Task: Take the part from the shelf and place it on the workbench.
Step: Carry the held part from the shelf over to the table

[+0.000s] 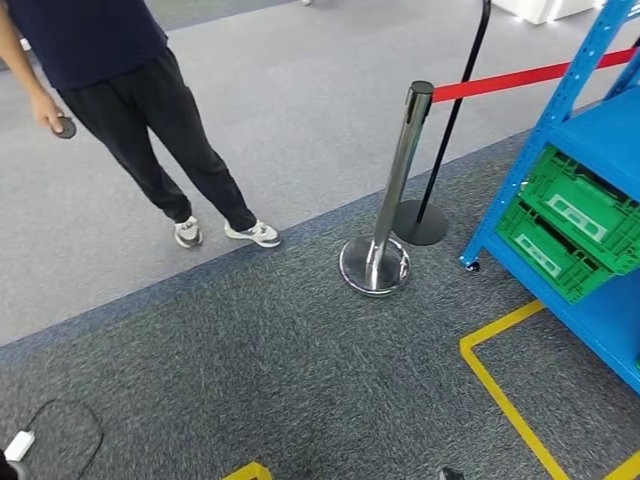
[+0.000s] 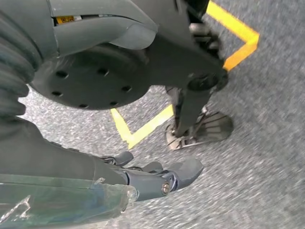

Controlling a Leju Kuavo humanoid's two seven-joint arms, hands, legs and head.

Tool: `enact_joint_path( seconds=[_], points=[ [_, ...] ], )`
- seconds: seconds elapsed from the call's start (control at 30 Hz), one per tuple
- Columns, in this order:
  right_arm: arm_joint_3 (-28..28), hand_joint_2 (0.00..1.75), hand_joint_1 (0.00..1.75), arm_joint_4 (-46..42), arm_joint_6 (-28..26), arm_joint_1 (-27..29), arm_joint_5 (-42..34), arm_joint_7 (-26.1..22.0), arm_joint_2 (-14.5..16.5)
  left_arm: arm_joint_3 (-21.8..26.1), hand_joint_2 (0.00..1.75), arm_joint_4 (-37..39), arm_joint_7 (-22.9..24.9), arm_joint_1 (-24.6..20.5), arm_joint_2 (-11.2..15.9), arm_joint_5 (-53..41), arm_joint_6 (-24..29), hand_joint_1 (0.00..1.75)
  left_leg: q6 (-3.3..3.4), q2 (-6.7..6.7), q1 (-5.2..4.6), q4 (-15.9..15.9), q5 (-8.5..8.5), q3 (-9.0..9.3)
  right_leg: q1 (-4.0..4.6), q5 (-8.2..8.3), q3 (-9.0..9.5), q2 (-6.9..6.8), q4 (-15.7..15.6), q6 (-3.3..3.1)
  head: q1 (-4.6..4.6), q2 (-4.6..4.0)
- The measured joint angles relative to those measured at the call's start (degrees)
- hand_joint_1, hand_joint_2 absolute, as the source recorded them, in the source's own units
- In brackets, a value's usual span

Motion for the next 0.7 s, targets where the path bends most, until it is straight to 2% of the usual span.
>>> enact_joint_path(
  seconds=[0.1, 0.13, 0.17, 0.23, 0.27, 0.3, 0.33, 0.37, 0.4, 0.47, 0.5, 0.53, 0.6, 0.63, 0.7],
  points=[
    [-0.01, 1.75, 0.0, -0.01, 0.02, -0.11, -0.02, 0.21, 0.24, 0.1, 1.75, 0.08, 0.01, -0.04, 0.33, 0.32, 0.08, 1.75, -0.76, -1.04, 0.24, -0.17, 0.26, -0.33, 0.19, 0.3, 0.23, -1.56, -0.06, -0.61, -0.01, 0.0],
    [-0.01, 1.75, 0.0, -0.01, 0.02, -0.13, -0.02, 0.17, 0.32, 0.14, 1.75, 0.1, 0.0, -0.04, 0.44, 0.34, 0.12, 1.75, -0.91, -0.12, 0.15, 0.27, -0.1, -0.56, 0.14, 0.43, 0.29, -2.07, -0.25, -0.88, -0.04, 0.0],
    [-0.01, 1.75, 0.0, -0.01, 0.03, -0.12, -0.02, 0.04, 0.39, 0.16, 1.75, 0.15, 0.0, -0.12, 0.58, 0.36, 0.17, 1.75, -1.05, 1.44, 0.01, 1.64, -1.03, -1.25, 0.1, 0.54, 0.34, -2.65, -0.44, -1.24, -0.18, 0.0],
    [-0.01, 1.75, 0.0, -0.01, 0.06, -0.06, -0.02, -0.26, 0.44, 0.16, 1.75, 0.27, 0.0, -0.41, 0.82, 0.4, 0.27, 1.75, -1.3, 5.12, -0.27, 7.83, -4.38, -4.3, 0.24, 0.59, 0.33, -4.06, -0.61, -1.8, -0.41, 0.0],
    [-0.01, 1.75, 0.0, -0.01, 0.07, -0.01, -0.02, -0.37, 0.44, 0.15, 1.75, 0.36, 0.01, -0.53, 0.9, 0.43, 0.32, 1.75, -1.41, 6.01, -0.29, 11.78, -6.09, -6.28, 0.33, 0.54, 0.3, -4.88, -0.62, -2.01, -0.48, 0.0],
    [-0.01, 1.75, 0.0, -0.01, 0.08, 0.06, -0.03, -0.42, 0.44, 0.14, 1.75, 0.47, 0.01, -0.58, 0.96, 0.44, 0.35, 1.75, -1.46, 6.37, -0.29, 14.82, -7.05, -7.78, 0.4, 0.48, 0.28, -5.73, -0.62, -2.1, -0.47, 0.0],
    [-0.01, 1.75, 0.0, -0.01, 0.1, 0.09, -0.03, -0.45, 0.44, 0.14, 1.75, 0.6, 0.01, -0.58, 1.01, 0.45, 0.39, 1.75, -1.48, 6.53, -0.29, 16.1, -6.99, -8.42, 0.44, 0.42, 0.3, -6.59, -0.62, -2.16, -0.48, 0.0],
    [-0.01, 1.75, 0.0, -0.01, 0.13, 0.07, -0.04, -0.49, 0.45, 0.14, 1.75, 0.7, 0.0, -0.57, 1.06, 0.46, 0.45, 1.75, -1.44, 6.72, -0.29, 15.23, -5.9, -7.99, 0.46, 0.35, 0.34, -7.42, -0.61, -2.17, -0.48, 0.0],
    [-0.01, 1.75, 0.0, -0.01, 0.17, 0.01, -0.04, -0.52, 0.45, 0.14, 1.75, 0.77, -0.01, -0.58, 1.11, 0.45, 0.5, 1.75, -1.37, 7.29, -0.31, 12.27, -4.08, -6.43, 0.47, 0.27, 0.44, -8.2, -0.61, -2.11, -0.48, 0.0],
    [-0.01, 1.75, 0.0, -0.01, 0.23, -0.11, -0.06, -0.54, 0.46, 0.12, 1.75, 0.81, 0.01, -0.74, 1.18, 0.43, 0.61, 1.75, -1.13, 10.46, -0.53, 4.57, -0.98, -2.26, 0.73, -0.11, 0.68, -9.57, -0.45, -1.75, -0.53, 0.0],
    [-0.01, 1.75, 0.0, -0.01, 0.25, -0.14, -0.07, -0.54, 0.46, 0.1, 1.75, 0.84, 0.02, -0.84, 1.2, 0.42, 0.64, 1.75, -0.92, 11.69, -0.65, 1.83, -0.3, -0.83, 0.95, -0.35, 0.79, -10.21, -0.36, -1.5, -0.48, 0.0],
    [-0.01, 1.75, 0.0, -0.01, 0.24, -0.16, -0.1, -0.52, 0.46, 0.09, 1.75, 0.86, 0.02, -0.9, 1.22, 0.38, 0.72, 1.75, -0.69, 12.36, -0.79, 0.48, -0.22, -0.18, 1.16, -0.58, 0.9, -10.88, -0.32, -1.24, -0.4, 0.0],
    [-0.01, 1.75, 0.0, -0.01, 0.24, -0.25, -0.23, -0.47, 0.46, 0.09, 1.75, 0.89, 0.02, -0.83, 1.3, 0.31, 0.92, 1.75, -0.09, 10.9, -0.8, 0.11, -0.24, -0.26, 1.25, -0.9, 1.29, -12.18, -0.42, -0.75, -0.21, 0.0],
    [-0.01, 1.75, 0.0, -0.01, 0.25, -0.28, -0.32, -0.46, 0.46, 0.09, 1.75, 0.89, 0.01, -0.77, 1.35, 0.26, 1.03, 1.75, 0.21, 10.12, -0.69, 0.06, -0.12, -0.29, 1.11, -1.29, 1.32, -11.59, -0.11, -0.42, -0.11, 0.0],
    [-0.01, 1.75, 0.0, -0.01, 0.25, -0.26, -0.48, -0.46, 0.46, 0.09, 1.75, 0.89, 0.0, -0.8, 1.41, 0.22, 1.11, 1.75, 0.85, 8.59, -0.37, -0.09, 0.18, -0.32, 0.8, -3.58, -0.15, -8.07, 3.58, 0.19, 0.15, 0.0]
  ],
)
